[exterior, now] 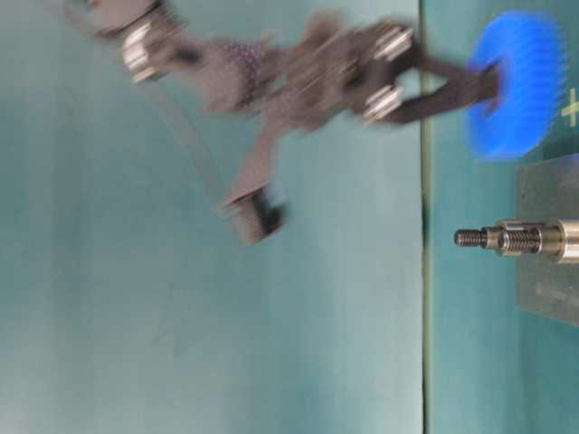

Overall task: Fit the large gear onto the shaft.
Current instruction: 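Lift the blue gear and carry it left over the upper shaft, then align the gear bore with the upper shaft and lower it down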

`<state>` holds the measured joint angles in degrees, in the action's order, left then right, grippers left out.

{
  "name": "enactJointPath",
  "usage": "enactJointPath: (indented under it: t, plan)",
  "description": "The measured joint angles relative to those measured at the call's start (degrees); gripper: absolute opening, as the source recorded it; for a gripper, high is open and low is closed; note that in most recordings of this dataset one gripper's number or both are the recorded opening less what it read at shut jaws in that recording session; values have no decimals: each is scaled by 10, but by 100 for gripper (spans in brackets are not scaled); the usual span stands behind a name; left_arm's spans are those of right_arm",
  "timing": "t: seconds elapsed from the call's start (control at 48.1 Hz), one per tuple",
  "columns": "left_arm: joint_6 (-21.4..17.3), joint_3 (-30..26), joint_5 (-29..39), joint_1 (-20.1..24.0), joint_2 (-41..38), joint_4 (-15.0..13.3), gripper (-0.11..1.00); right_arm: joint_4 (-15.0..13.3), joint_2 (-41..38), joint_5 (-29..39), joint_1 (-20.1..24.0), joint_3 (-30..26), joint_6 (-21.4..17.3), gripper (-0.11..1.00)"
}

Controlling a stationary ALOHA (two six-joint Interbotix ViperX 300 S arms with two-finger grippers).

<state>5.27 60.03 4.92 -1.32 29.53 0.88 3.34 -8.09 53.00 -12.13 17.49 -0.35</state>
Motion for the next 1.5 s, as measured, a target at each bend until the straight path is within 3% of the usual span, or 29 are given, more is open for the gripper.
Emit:
enactJointPath:
  t: [0.519, 1.495]
  plan:
    - [0, 0, -1, 0, 0, 0, 0, -1, -89, 42, 0, -163, 2, 49]
    - [0, 7, -3, 0, 1, 0, 0, 4, -116, 62, 4, -192, 8, 49]
